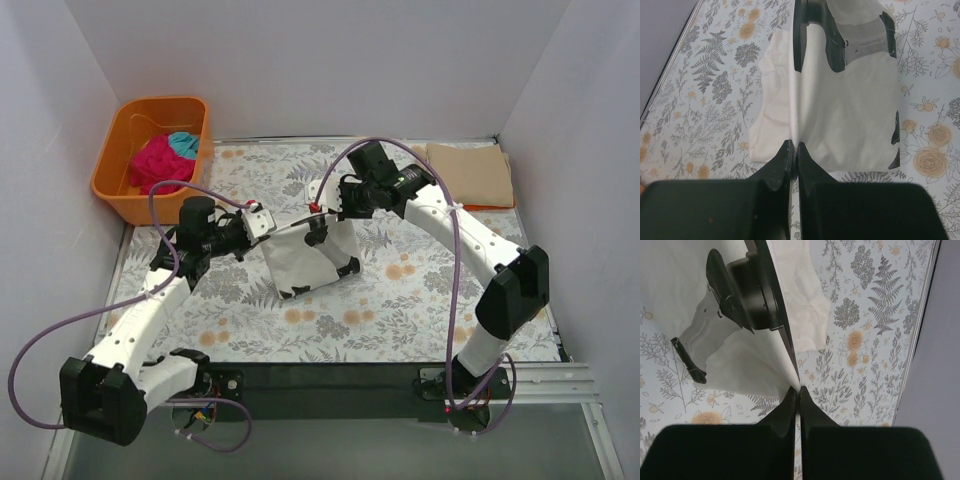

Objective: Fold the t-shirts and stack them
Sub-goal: Fold the tshirt

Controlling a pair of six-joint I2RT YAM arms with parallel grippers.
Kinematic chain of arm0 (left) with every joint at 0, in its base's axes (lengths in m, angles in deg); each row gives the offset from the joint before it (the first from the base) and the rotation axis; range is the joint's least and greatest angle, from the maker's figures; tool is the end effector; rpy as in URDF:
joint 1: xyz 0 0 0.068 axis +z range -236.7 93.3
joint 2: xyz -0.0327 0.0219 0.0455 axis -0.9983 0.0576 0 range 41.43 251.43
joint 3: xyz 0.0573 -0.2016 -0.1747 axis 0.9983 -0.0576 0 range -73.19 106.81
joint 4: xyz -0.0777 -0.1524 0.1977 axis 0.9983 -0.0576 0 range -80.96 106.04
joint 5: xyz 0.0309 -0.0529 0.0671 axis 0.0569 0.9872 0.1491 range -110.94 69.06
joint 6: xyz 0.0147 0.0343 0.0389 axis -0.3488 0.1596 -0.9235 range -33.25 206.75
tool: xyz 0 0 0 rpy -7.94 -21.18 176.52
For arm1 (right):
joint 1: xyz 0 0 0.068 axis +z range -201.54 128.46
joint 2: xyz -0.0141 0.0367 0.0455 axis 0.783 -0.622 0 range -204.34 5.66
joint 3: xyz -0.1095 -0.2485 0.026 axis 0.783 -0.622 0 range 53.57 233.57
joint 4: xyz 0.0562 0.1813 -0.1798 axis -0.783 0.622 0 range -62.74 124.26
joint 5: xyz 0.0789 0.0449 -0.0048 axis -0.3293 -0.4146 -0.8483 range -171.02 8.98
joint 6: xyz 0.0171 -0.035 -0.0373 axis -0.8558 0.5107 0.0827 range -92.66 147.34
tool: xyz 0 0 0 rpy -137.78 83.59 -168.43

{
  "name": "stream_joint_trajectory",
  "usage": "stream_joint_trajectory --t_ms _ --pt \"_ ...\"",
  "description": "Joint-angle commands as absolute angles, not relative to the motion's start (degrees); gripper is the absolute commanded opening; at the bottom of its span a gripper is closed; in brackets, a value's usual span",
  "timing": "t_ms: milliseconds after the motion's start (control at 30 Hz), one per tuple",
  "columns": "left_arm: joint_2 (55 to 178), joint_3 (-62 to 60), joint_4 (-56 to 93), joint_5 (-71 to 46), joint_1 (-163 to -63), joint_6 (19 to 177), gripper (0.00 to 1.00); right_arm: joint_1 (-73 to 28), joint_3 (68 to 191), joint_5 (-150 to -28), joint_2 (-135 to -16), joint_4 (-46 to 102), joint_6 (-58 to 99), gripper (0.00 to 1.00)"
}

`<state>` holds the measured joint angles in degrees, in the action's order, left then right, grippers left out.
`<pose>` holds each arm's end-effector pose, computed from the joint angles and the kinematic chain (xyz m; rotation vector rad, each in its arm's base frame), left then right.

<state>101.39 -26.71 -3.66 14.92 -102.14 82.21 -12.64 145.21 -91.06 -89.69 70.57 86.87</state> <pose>0.2123 -0.0803 0.2870 0.7238 1.9977 -0.7817 0.2820 0.2354 0.3406 -1.8513 1.4886 0.0378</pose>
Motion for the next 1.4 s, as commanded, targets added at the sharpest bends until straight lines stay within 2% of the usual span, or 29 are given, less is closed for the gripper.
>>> stream_joint_trajectory --t_ms 0,733,767,833,867,933,967,1033,1133,1167,1233,1367 --pt "103.47 -24.93 -1.19 17.12 -100.76 80.60 0.00 -14.36 150.16 -90.34 -92.68 70.24 91.41 0.01" --pt "130.01 -20.90 18.06 7.55 -95.32 90.26 0.00 -18.93 170.91 -91.13 -120.19 64.01 92.82 0.01" --pt "132.20 -20.28 19.28 6.67 -95.14 90.87 0.00 -18.93 170.91 -90.00 -121.33 63.13 92.56 0.10" --pt "134.58 -17.83 19.73 5.00 -94.70 92.19 0.04 -19.02 171.17 -88.85 -122.30 60.93 92.20 0.15" --pt "136.85 -16.86 19.73 2.90 -94.70 93.94 0.06 -19.11 171.69 -87.71 -123.27 59.27 91.33 0.35" --pt "138.63 -14.40 17.64 2.26 -94.52 95.53 0.06 -19.28 175.02 -86.30 -124.41 58.55 90.01 0.43" --pt "139.94 -12.65 16.84 1.83 -94.52 97.37 0.17 -19.46 176.26 -85.60 -125.11 58.29 89.13 0.48" --pt "140.65 -10.53 12.37 0.95 -94.43 98.87 0.25 -20.16 178.98 -84.36 -124.86 58.20 85.97 0.64" --pt "139.87 -8.33 8.58 -1.42 -94.43 103.44 0.46 -21.30 176.20 -84.01 -120.74 58.46 82.19 0.66" --pt "138.65 -7.63 6.66 -1.52 -94.52 104.32 0.48 -21.56 174.35 -85.40 -117.16 58.72 80.79 0.66" --pt "136.19 -6.92 4.36 -0.64 -94.52 108.27 0.48 -21.74 168.84 -87.86 -111.80 61.88 76.59 0.65" --pt "133.89 -6.48 -1.09 3.84 -95.40 116.53 0.44 -21.83 161.52 -95.68 -106.68 67.94 68.84 0.53"
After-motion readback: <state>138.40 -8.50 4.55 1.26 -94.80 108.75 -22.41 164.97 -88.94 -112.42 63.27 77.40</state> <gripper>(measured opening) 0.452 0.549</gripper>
